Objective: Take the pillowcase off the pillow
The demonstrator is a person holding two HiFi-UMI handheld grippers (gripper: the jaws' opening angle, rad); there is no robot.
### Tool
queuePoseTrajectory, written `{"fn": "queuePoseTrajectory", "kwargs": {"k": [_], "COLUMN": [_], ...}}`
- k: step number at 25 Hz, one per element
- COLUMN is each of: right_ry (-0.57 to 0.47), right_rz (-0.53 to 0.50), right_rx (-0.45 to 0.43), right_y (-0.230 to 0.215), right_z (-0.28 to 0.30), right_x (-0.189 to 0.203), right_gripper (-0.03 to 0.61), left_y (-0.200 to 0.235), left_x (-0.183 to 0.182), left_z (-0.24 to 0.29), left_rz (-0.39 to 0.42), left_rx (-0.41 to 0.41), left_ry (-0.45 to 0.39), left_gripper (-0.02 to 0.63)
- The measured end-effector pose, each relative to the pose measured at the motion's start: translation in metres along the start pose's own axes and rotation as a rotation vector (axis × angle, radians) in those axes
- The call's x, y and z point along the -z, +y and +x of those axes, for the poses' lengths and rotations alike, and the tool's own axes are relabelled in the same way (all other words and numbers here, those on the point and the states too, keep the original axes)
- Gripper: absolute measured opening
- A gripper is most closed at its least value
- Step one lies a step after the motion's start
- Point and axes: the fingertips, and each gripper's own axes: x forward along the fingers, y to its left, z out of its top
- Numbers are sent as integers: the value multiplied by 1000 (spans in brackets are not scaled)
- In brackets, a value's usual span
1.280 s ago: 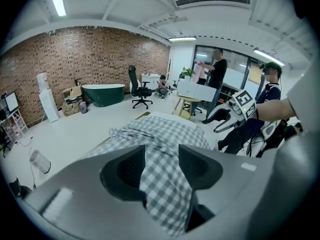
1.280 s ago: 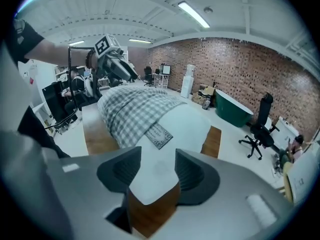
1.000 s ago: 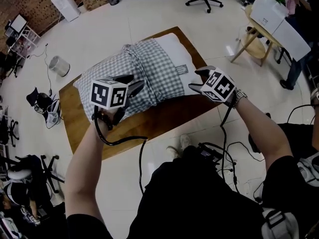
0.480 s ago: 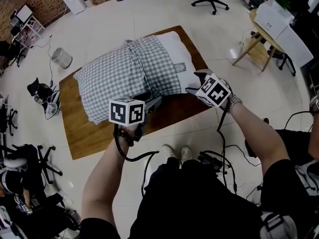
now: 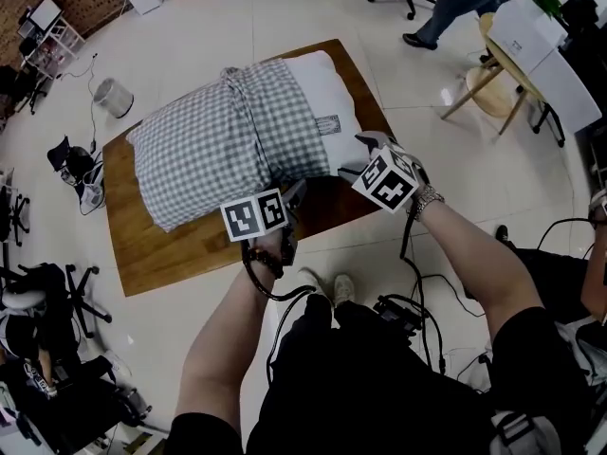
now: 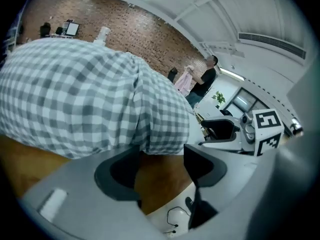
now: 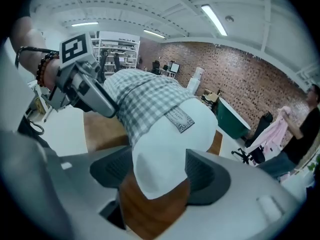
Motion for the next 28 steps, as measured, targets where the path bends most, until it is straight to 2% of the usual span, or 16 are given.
{"fn": "queuePoseTrajectory", "kwargs": {"k": [4, 8, 10, 13, 16, 17, 20, 22, 28], "right_ry": [14, 27, 36, 51, 65, 67, 62, 52, 32], "right_rz": [-36, -57, -58, -56, -60, -61, -68, -73, -75], "right_rx": [3, -2, -2, 6, 37, 49, 81, 99, 123], "right_y": [-10, -12, -11, -9, -16, -20, -27, -31, -49], "right_z": [15, 29, 34, 41, 45, 44, 40, 36, 23], "right_x": [6, 11, 13, 16, 18, 18, 19, 18, 25], "right_gripper": [336, 336, 336, 330, 249, 220, 114, 67, 28], "left_y": [14, 24, 30, 39, 42, 41, 40, 42, 58], "left_x": [-2, -6, -7, -5, -7, -8, -7, -8, -12], "left_z": [26, 39, 41, 41, 43, 44, 42, 36, 17], "left_rz": [-101, -159, -174, -192, -225, -230, -233, -234, -262], "left_rx": [-29, -45, -63, -81, -55, -47, -45, -62, -144], "left_ry": [-4, -15, -19, -22, -29, -32, -43, -58, -116], "left_gripper": [279, 269, 245, 175, 45, 26, 14, 11, 9]}}
